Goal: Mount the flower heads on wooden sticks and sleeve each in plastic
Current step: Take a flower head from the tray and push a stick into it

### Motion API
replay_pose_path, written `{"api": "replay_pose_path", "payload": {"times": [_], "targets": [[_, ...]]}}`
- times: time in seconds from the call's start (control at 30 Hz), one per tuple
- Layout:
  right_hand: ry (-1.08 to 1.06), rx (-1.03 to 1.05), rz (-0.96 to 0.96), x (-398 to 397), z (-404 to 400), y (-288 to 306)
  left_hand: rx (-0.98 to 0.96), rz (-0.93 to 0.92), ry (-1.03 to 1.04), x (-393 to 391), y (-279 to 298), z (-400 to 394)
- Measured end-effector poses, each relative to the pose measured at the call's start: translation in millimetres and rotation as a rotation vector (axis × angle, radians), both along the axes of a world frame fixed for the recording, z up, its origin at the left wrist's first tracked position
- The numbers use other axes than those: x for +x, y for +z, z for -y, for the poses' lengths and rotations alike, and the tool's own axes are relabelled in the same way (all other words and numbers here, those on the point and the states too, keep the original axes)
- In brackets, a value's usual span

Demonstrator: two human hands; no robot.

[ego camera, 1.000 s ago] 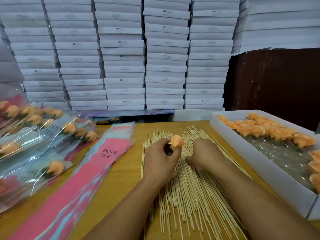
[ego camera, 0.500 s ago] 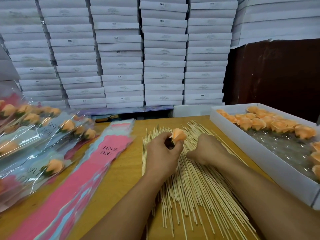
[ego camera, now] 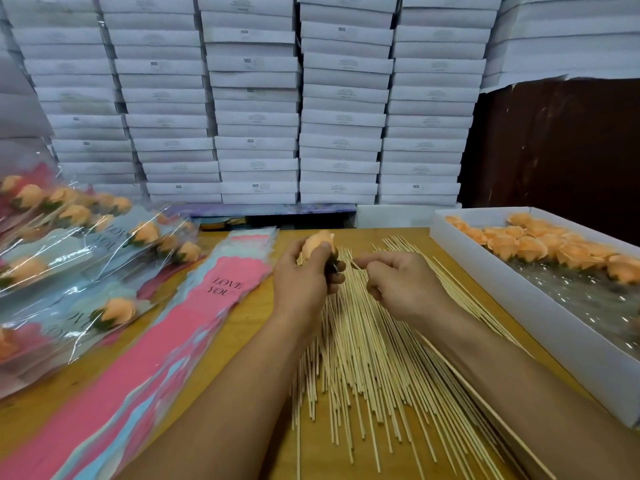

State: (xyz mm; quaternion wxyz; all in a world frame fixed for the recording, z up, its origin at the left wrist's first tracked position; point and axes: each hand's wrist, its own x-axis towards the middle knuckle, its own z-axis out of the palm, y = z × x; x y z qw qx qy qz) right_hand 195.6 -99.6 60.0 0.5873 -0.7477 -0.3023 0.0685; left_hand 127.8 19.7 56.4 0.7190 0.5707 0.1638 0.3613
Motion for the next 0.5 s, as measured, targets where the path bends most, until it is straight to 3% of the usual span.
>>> {"api": "replay_pose_path", "payload": {"times": [0.17,0.3,0.5], "targets": [[0.143,0.145,0.083,-16,-2,0,-0.335,0.094,-0.088,-2,9,-9],[0.301,0.139,0.054,-29,-1,5,-0.569,0.194,-0.191,-3,16,-14],[0.310,0.176,0.064,-41,1,12,-0.652,0.274,-0.251,-5,19,-16]]}}
